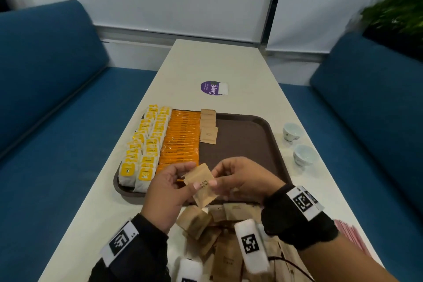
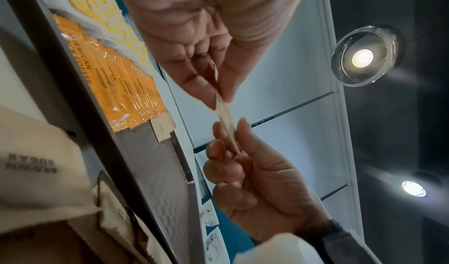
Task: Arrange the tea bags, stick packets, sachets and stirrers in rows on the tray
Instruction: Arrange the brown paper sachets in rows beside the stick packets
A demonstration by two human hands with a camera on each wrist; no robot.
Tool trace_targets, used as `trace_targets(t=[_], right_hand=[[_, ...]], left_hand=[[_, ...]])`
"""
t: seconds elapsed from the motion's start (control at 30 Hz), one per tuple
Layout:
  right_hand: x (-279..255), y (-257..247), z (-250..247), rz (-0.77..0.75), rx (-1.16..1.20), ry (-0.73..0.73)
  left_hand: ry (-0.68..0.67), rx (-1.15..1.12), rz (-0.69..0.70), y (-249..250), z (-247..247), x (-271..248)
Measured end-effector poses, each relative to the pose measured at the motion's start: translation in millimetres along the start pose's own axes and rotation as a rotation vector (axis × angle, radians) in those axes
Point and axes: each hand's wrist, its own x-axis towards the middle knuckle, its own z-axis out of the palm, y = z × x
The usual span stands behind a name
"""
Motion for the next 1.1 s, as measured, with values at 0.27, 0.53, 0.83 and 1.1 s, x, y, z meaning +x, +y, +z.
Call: trace_targets(t=[0.27, 0.53, 0.83, 1.1], right_hand=[[-6.6, 14.9, 20.8, 0.036, 0.240, 0.083], [28.4, -8.7, 1.5, -0.027, 0.163, 0.211], [151.9, 5.4, -67.4, 0.135, -0.212, 0.477], [200.5, 1.7, -69.0, 0.348, -0.316, 0.491]], left_hand=[[0.053, 0.001, 0.029, -3.2, 4.2, -2.6], [0.006, 0.065, -0.054, -13.3, 5.3, 4.7], [0.026, 0.038, -0.116, -22.0, -13.3, 8.4], [0.061, 0.019, -0.141, -23.3, -21.8, 11.1]])
